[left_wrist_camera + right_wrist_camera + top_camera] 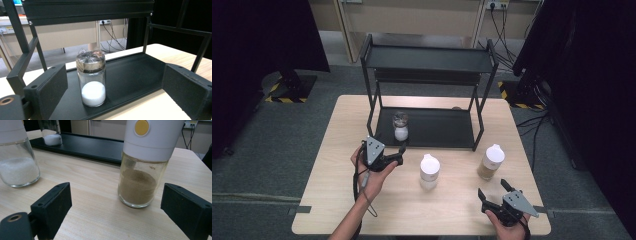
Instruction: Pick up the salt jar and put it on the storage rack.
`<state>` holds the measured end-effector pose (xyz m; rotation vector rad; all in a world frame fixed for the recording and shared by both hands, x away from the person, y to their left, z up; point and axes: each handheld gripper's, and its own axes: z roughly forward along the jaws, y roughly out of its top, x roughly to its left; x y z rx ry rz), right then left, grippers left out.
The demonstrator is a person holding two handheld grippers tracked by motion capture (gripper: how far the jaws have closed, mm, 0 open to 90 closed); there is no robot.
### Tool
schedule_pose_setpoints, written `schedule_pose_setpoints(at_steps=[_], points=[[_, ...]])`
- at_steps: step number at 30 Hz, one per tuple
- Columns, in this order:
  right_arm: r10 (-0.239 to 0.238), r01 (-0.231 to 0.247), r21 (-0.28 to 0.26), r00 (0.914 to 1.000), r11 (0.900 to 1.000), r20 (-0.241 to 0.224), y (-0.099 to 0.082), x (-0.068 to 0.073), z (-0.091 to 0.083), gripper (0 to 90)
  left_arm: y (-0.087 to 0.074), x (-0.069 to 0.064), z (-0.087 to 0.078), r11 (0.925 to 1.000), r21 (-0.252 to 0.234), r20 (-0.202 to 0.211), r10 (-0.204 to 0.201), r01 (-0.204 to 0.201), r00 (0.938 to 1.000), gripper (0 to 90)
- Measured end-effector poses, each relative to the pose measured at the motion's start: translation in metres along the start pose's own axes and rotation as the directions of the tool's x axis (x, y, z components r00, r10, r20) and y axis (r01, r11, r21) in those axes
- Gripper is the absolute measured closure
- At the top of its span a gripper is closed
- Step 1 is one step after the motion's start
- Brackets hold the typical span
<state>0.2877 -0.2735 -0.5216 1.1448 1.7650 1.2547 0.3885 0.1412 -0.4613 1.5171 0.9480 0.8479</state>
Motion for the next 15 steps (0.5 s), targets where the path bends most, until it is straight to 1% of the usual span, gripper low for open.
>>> schedule_pose_setpoints(at_steps=[9, 15], points=[[0.003, -0.003, 0.0, 1.0, 1.0, 0.0, 0.0, 0.0, 0.0, 10.0, -0.007, -0.003, -0.014, 1.0, -0.002, 0.007, 0.001, -0.001, 1.0, 5.9], [0.003, -0.003, 0.001, 1.0, 1.0, 0.0, 0.0, 0.0, 0.0, 10.0, -0.012, -0.006, -0.022, 1.0, 0.0, 0.019, 0.006, -0.006, 0.9998, 5.9]])
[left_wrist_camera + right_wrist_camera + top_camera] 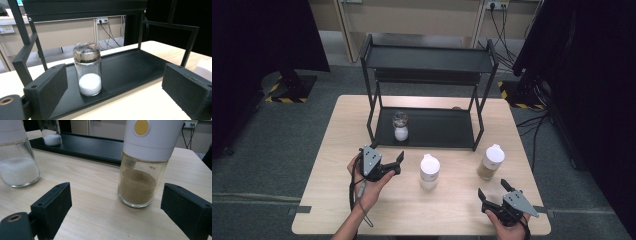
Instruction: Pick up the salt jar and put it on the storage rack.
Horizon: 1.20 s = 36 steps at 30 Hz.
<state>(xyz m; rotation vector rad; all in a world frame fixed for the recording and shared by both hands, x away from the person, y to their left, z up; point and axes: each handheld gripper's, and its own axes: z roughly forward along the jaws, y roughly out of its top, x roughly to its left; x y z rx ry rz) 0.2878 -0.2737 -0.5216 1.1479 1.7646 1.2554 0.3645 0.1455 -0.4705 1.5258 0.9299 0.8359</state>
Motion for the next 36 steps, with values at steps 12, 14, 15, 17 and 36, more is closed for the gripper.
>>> schedule_pose_setpoints(at_steps=[12, 14, 15, 17, 36], points=[[0.0, 0.0, 0.0, 1.0, 1.0, 0.001, 0.0, 0.0, 0.0, 10.0, -0.018, -0.005, -0.011, 0.9998, 0.018, 0.01, -0.011, 0.011, 0.9999, 5.9], [-0.001, 0.001, 0.002, 1.0, 1.0, 0.0, 0.0, 0.0, 0.0, 9.9, -0.02, -0.006, -0.012, 0.9998, 0.018, 0.01, -0.011, 0.011, 0.9999, 5.8], [-0.001, 0.001, 0.0, 1.0, 1.0, 0.0, 0.0, 0.0, 0.0, 10.0, -0.021, -0.006, -0.013, 0.9997, 0.021, 0.011, -0.012, 0.012, 0.9999, 5.8], [0.001, -0.001, 0.0, 1.0, 1.0, 0.001, 0.0, 0.0, 0.0, 10.0, -0.023, -0.007, -0.014, 0.9998, 0.017, 0.01, -0.009, 0.008, 0.9999, 5.8], [-0.001, 0.001, 0.0, 1.0, 1.0, 0.001, 0.0, 0.0, 0.0, 10.0, -0.044, -0.013, -0.032, 0.9987, 0.03, 0.034, -0.043, 0.042, 0.9985, 5.7]])
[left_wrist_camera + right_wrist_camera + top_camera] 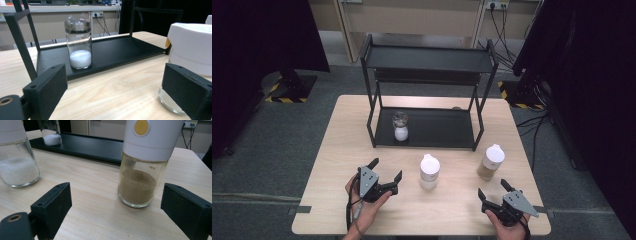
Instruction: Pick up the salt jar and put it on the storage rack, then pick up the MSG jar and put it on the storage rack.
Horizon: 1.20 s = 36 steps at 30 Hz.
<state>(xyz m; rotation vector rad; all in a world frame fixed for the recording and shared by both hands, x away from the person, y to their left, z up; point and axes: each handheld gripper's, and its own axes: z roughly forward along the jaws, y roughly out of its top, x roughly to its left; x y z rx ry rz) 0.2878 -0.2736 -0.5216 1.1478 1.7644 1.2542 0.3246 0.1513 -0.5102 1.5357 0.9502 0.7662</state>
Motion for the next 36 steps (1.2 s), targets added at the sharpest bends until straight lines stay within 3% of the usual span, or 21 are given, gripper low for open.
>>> schedule_pose_setpoints(at_steps=[16, 34, 36], points=[[0.008, -0.008, -0.001, 0.9999, 1.0, -0.007, 0.0, -0.001, 0.0, 10.0, -0.02, -0.006, -0.005, 0.9994, 0.032, 0.002, -0.011, 0.011, 0.9999, 5.5], [0.004, -0.004, -0.014, 1.0, 0.9999, -0.004, -0.001, 0.0, -0.002, 9.5, -0.02, -0.006, -0.005, 0.9995, 0.026, 0.005, -0.018, 0.018, 0.9998, 5.4], [0.002, -0.003, -0.026, 0.9994, 0.9997, -0.033, -0.001, 0.002, -0.004, 9.1, -0.02, -0.006, -0.006, 0.9994, 0.024, 0.004, -0.025, 0.025, 0.9997, 5.5]])
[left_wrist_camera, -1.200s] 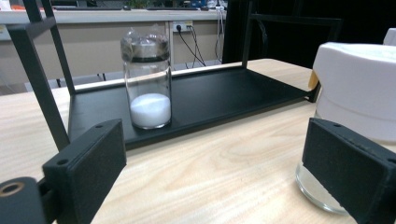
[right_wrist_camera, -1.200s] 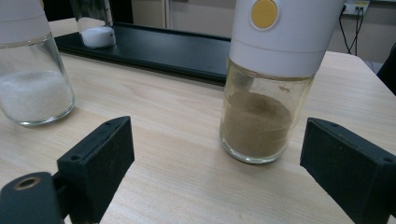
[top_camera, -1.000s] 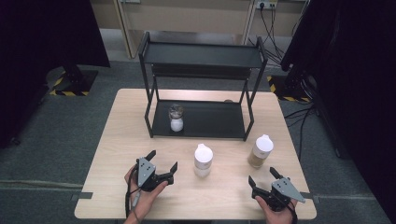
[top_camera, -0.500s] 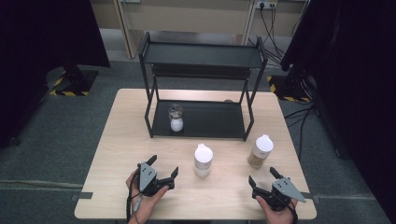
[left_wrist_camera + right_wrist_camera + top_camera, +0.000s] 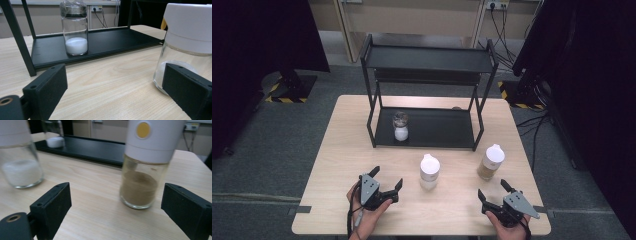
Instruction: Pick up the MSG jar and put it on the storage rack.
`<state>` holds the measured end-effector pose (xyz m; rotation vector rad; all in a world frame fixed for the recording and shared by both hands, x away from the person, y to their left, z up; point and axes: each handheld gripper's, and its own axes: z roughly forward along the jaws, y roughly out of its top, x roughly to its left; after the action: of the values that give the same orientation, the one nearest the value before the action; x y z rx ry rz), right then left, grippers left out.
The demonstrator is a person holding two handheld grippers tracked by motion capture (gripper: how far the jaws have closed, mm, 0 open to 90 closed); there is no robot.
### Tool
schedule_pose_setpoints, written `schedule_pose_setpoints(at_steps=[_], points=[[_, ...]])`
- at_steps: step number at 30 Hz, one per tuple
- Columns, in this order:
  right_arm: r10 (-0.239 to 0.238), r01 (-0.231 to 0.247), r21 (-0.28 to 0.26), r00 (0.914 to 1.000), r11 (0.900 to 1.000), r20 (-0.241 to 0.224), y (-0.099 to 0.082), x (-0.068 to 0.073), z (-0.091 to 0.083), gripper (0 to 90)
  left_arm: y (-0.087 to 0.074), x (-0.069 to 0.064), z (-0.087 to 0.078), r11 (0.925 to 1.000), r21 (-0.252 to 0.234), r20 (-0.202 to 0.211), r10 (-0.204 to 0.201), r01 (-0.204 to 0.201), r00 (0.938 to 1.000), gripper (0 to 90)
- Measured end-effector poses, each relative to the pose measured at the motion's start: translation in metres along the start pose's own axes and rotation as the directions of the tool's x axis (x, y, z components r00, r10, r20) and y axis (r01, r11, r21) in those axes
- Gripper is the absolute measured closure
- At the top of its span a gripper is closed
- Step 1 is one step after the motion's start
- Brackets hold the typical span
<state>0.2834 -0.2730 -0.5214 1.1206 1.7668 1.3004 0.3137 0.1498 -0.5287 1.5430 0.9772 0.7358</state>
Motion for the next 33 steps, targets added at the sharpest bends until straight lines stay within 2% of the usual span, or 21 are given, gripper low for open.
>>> schedule_pose_setpoints(at_steps=[5, 10, 14, 17, 22, 33], points=[[-0.02, 0.015, -0.057, 0.9947, 0.9983, -0.101, 0.01, 0.017, -0.003, 8.9, 0.0, 0.0, 0.0, 1.0, 0.006, 0.001, 0.005, -0.005, 1.0, 5.4], [-0.041, 0.033, -0.048, 0.9809, 0.9983, -0.19, 0.016, 0.04, 0.008, 8.5, 0.0, 0.0, 0.0, 1.0, 0.005, -0.001, 0.001, -0.001, 1.0, 5.4], [-0.056, 0.047, -0.045, 0.9698, 0.9979, -0.237, 0.022, 0.055, 0.017, 8.5, 0.0, 0.0, 0.0, 1.0, 0.003, 0.0, -0.003, 0.003, 1.0, 5.5], [-0.067, 0.056, -0.048, 0.9628, 0.9973, -0.262, 0.027, 0.064, 0.024, 8.6, 0.0, 0.0, 0.001, 1.0, 0.008, 0.0, 0.006, -0.006, 1.0, 5.4], [-0.077, 0.068, -0.042, 0.9527, 0.9968, -0.294, 0.032, 0.079, 0.038, 9.3, 0.0, 0.0, 0.001, 1.0, 0.006, -0.002, -0.004, 0.004, 1.0, 5.4], [-0.07, 0.073, -0.001, 0.9457, 0.9973, -0.317, 0.037, 0.099, 0.075, 13.8, 0.0, 0.0, 0.001, 0.9999, 0.011, 0.0, -0.001, 0.001, 1.0, 5.5]])
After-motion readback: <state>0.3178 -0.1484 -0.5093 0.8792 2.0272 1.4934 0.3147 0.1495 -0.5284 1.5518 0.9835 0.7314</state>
